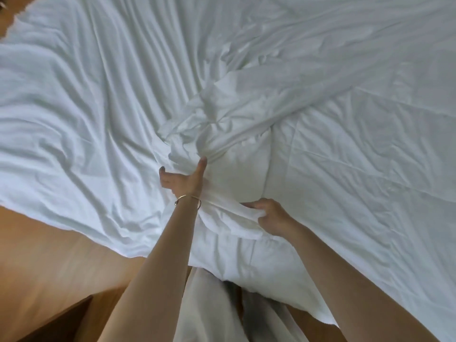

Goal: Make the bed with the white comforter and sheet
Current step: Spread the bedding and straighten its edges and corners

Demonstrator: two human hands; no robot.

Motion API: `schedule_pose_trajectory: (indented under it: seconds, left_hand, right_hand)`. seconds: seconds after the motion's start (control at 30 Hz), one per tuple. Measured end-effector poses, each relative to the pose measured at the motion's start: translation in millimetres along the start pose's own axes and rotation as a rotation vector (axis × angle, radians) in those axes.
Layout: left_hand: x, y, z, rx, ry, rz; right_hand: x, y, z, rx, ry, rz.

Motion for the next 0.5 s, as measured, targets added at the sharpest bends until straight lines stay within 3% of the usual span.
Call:
schedule_pose_trajectory:
  seconds: [0.07,0.2,0.3,0.4,0.5]
  left_hand:
    - [-16,19,-12,-0.099,-0.046,0.078]
    - [-43,71,-91,-0.421,0.182,0.169]
    - [-95,112,-176,-0.818,0.168,0.218]
    - [-157,136,-247,-1.139,0.067,0.451]
    - [-191,146,-288,-1.365,0.143,0.793]
  right_hand:
    - [36,4,-22,0.029,0.028,-0.002]
    - [119,-9,-68,0.128,0.162,0.081]
    - [153,-31,-100,0.265,0.177,0.403]
    - [164,-60,-123,0.458,0.132,0.728]
    - [174,-63,-127,0.436,0.145,0.467]
Point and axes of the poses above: each hand's wrist, its own z-axis towards the middle knuckle, its own y-axis out of the palm, x = y × z, the point moved 9 cm from there along z, towards the middle knuckle, and after that the axes turned 14 degrees about -z, right-handed, at the moved point
